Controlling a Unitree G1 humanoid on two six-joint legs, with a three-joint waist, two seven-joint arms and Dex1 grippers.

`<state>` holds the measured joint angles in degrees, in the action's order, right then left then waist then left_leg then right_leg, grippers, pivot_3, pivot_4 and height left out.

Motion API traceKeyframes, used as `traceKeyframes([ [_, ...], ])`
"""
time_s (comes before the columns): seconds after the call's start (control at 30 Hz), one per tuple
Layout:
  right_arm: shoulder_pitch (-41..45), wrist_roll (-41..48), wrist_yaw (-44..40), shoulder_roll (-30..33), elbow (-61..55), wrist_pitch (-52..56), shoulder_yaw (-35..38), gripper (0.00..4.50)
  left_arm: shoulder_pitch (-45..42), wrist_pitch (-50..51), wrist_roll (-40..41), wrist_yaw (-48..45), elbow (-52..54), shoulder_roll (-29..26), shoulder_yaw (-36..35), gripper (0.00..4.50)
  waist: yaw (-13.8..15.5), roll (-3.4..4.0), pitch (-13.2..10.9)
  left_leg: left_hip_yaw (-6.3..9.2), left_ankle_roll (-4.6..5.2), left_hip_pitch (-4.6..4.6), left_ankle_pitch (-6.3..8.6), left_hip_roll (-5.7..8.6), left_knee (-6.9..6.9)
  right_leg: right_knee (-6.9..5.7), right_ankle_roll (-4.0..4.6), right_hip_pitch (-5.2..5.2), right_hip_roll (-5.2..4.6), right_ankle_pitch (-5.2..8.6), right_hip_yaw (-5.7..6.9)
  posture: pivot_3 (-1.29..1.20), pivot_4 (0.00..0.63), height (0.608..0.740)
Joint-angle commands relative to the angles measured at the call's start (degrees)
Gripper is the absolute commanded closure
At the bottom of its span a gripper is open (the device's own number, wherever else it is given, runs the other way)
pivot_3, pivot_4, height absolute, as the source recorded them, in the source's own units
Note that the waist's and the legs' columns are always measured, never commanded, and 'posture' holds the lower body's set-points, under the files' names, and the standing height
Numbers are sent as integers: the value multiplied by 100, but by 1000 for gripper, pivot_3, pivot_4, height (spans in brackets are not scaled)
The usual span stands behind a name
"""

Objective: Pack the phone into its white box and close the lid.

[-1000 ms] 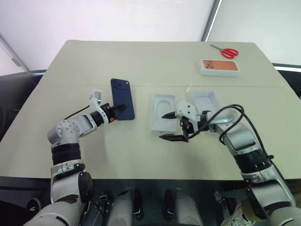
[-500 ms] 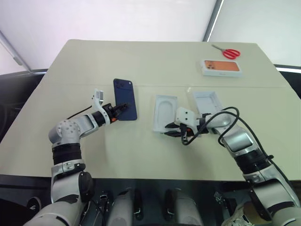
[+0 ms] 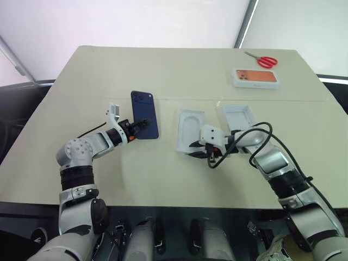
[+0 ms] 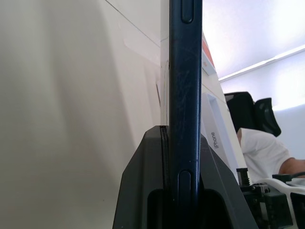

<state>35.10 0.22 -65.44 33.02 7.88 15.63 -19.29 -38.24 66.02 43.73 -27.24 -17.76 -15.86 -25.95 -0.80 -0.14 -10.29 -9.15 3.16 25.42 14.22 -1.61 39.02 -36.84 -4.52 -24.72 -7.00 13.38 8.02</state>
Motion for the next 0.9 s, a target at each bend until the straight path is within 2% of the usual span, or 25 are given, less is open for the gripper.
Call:
traceKeyframes([
  [0.03,50,-67,-5,-54,88,-51,-76,2969,-23,-58,195,-25,247,-28,-36,4500,0,0,0,0,0,-1,0,0,0,0,0,1,0,0,0,0,150,738],
  [0.57,95,-159,33,-165,171,-113,-59,2969,23,-26,273,119,356,55,25,4500,-4,0,0,0,-1,-3,0,-1,0,0,0,3,0,0,-1,0,150,738],
  [0.7,60,-180,23,-146,163,-117,-70,4075,20,16,314,150,367,67,-15,4500,-7,-1,1,1,-1,-5,0,-2,1,0,0,4,1,0,0,0,150,738],
  [0.9,64,-156,54,-167,109,-91,-35,4075,27,82,420,204,398,73,-47,4500,-10,-1,1,1,-1,-5,0,-3,0,0,0,4,2,0,-1,0,150,738],
])
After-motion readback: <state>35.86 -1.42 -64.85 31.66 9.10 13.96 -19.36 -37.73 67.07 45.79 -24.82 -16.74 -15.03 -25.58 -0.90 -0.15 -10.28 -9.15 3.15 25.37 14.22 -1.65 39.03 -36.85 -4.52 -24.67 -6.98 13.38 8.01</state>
